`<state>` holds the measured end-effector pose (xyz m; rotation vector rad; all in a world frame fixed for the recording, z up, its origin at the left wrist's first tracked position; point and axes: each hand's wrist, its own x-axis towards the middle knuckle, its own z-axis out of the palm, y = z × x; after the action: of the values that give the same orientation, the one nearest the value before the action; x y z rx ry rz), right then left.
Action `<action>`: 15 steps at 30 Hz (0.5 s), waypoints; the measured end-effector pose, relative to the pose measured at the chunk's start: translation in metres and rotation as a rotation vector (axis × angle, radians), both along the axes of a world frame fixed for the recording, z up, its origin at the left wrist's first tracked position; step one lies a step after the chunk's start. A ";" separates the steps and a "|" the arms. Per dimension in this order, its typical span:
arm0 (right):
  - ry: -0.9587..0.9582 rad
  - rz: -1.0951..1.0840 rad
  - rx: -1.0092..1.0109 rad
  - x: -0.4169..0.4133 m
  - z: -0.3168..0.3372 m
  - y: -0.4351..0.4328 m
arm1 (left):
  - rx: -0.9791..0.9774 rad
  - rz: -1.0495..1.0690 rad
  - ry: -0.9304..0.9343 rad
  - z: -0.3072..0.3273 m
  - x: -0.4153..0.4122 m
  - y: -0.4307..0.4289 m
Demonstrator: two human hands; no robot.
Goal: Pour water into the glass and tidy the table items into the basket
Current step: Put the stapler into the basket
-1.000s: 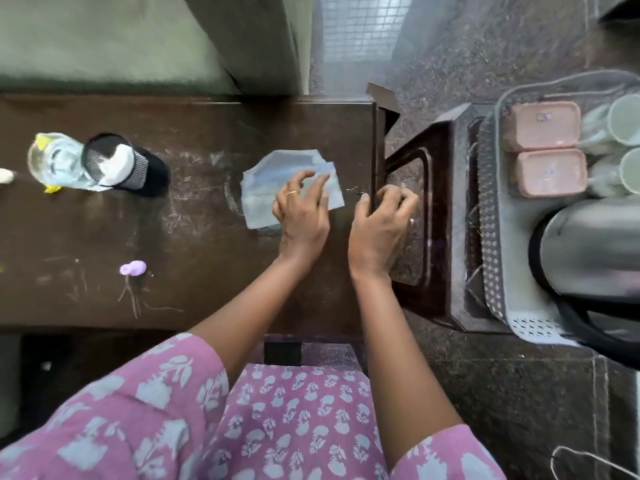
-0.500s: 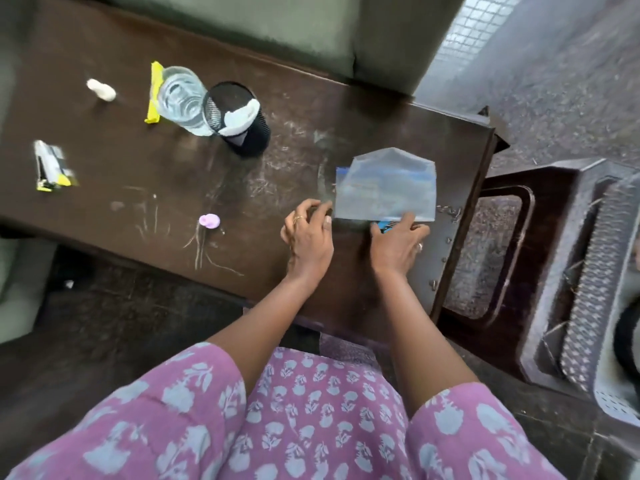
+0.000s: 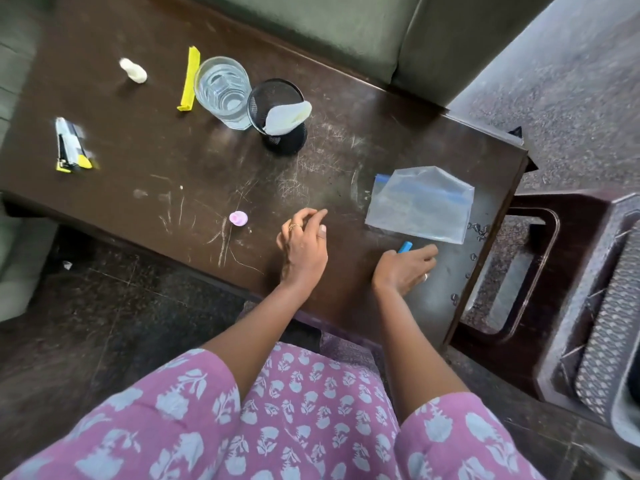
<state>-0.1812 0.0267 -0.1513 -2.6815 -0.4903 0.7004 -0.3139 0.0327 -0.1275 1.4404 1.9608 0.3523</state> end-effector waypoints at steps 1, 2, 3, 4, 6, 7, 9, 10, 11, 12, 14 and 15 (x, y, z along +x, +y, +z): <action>0.011 0.015 0.017 -0.009 0.000 -0.003 | 0.006 0.006 -0.002 0.000 -0.004 0.001; 0.018 0.043 0.037 -0.020 0.000 -0.006 | 0.016 0.015 -0.003 0.000 -0.009 0.002; 0.017 0.082 0.062 -0.031 0.001 -0.007 | 0.028 0.028 -0.005 -0.001 -0.014 0.004; 0.012 0.129 0.092 -0.043 0.001 -0.008 | 0.040 0.042 -0.009 -0.001 -0.020 0.005; 0.013 0.226 0.154 -0.066 0.003 -0.006 | 0.072 0.075 -0.027 0.000 -0.034 0.010; 0.021 0.280 0.181 -0.077 0.004 -0.003 | 0.092 0.094 -0.036 0.001 -0.042 0.013; 0.037 0.409 0.233 -0.098 0.007 0.004 | 0.138 0.140 -0.029 0.003 -0.059 0.019; 0.047 0.475 0.258 -0.108 0.008 0.008 | 0.165 0.163 -0.017 0.004 -0.069 0.022; 0.057 0.535 0.284 -0.117 0.009 0.012 | 0.193 0.187 -0.007 0.005 -0.078 0.025; 0.065 0.594 0.312 -0.126 0.011 0.016 | 0.217 0.212 0.000 0.006 -0.089 0.028; 0.061 0.717 0.367 -0.145 0.014 0.027 | 0.243 0.264 0.017 0.006 -0.114 0.036; 0.051 0.778 0.392 -0.155 0.016 0.033 | 0.247 0.288 0.031 0.005 -0.128 0.040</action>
<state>-0.3358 0.0592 -0.1357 -2.0559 -1.5139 0.7523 -0.4417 0.0729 -0.1225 1.3147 2.2161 0.7270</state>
